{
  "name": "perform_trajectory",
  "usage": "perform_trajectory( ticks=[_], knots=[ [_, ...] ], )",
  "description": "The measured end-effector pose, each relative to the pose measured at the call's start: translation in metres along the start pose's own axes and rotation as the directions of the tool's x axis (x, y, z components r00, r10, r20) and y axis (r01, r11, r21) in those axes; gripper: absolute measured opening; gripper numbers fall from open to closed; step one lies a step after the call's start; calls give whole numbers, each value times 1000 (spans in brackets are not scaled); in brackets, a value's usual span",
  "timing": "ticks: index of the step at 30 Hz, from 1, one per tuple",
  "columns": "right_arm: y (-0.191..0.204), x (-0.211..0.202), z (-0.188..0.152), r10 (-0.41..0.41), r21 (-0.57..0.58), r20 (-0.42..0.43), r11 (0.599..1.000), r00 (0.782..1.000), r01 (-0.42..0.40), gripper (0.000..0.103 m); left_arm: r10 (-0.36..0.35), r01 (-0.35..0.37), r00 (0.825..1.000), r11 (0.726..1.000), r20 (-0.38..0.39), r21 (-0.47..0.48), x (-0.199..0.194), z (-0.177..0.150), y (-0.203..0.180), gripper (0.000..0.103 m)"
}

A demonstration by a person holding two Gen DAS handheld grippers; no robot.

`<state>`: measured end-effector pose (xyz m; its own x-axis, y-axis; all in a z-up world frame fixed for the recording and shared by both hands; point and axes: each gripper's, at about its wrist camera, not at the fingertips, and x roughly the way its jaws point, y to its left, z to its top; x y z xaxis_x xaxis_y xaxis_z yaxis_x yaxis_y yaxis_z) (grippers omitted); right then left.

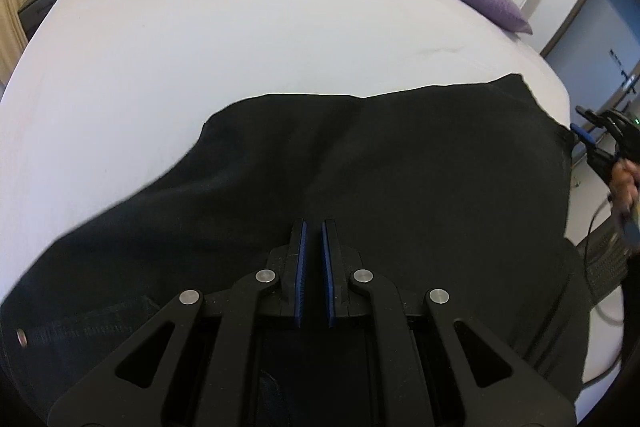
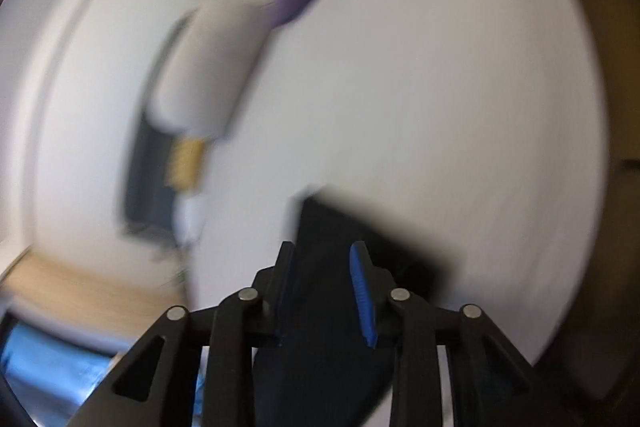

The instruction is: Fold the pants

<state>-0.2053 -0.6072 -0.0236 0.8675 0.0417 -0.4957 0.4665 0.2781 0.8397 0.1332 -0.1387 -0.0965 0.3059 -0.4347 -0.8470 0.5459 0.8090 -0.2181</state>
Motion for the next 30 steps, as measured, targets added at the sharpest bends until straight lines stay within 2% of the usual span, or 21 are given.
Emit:
perform_trajectory(
  ticks=[1,2,3,5,7,8,9,10,13,15,17,19,20,21,22,24,25,26,27,30],
  knots=[
    [13,6,-16,66,-20,-47,998,997,-67,41,-10,10,1000,1000,5,2,-1,-2,-3,7],
    [14,4,-21,93,-33,-79,995,992,-96,45,-15,15,1000,1000,5,13,-1,-2,-7,7],
    [29,20,-37,123,-60,-153,989,980,-134,50,-17,17,1000,1000,0,23,0,-1,-11,7],
    [41,48,-56,130,-93,-249,983,960,-158,50,-16,16,1000,999,-16,34,6,-3,-17,7],
    [27,78,-60,55,-50,-309,996,949,-74,46,-14,15,1000,999,-19,29,6,-8,-10,7],
    [20,85,-62,23,-26,-317,999,948,-33,36,-20,21,1000,1000,-14,20,5,-11,-7,7],
    [8,91,-63,-6,2,-303,1000,953,7,7,-25,25,1000,1000,-11,11,4,-16,-5,7],
    [-6,86,-57,-25,16,-281,999,959,31,0,-27,27,1000,1000,-9,-1,2,-20,-1,7],
    [-37,56,-30,-43,52,-170,997,985,52,0,-31,31,1000,999,0,-36,-8,-37,15,7],
    [-44,32,-9,-110,71,-75,991,991,115,0,-33,33,999,998,5,-56,-12,-48,23,7],
    [-36,14,21,-202,43,3,978,979,202,3,-14,14,1000,998,4,-65,-22,-58,36,7],
    [-36,-16,34,-247,7,43,969,968,247,52,-17,18,1000,996,18,-82,-37,-65,46,7],
    [-28,-24,32,-250,-13,66,968,966,251,57,34,-32,999,996,18,-85,-46,-69,49,7],
    [-19,-33,34,-235,-37,89,970,968,239,61,71,-70,997,994,17,-80,-52,-68,51,7],
    [-12,-37,35,-215,-53,92,974,972,220,63,76,-74,997,994,28,-77,-59,-66,53,7],
    [-5,-48,27,-154,-72,90,984,984,161,69,54,-49,997,994,55,-96,-64,-49,52,7],
    [-13,-65,19,-135,-70,87,987,987,141,70,19,-12,998,995,64,-102,-65,-41,52,7],
    [-8,-54,12,-105,-63,77,992,992,110,70,-27,33,997,995,72,-93,-63,-28,49,7],
    [-5,-48,-12,-87,-58,68,994,994,91,70,-57,64,995,995,80,-83,-59,-18,44,7],
    [-22,-41,-20,-74,18,31,997,997,74,70,-194,196,977,980,86,-25,-21,28,4,7]
  ],
)
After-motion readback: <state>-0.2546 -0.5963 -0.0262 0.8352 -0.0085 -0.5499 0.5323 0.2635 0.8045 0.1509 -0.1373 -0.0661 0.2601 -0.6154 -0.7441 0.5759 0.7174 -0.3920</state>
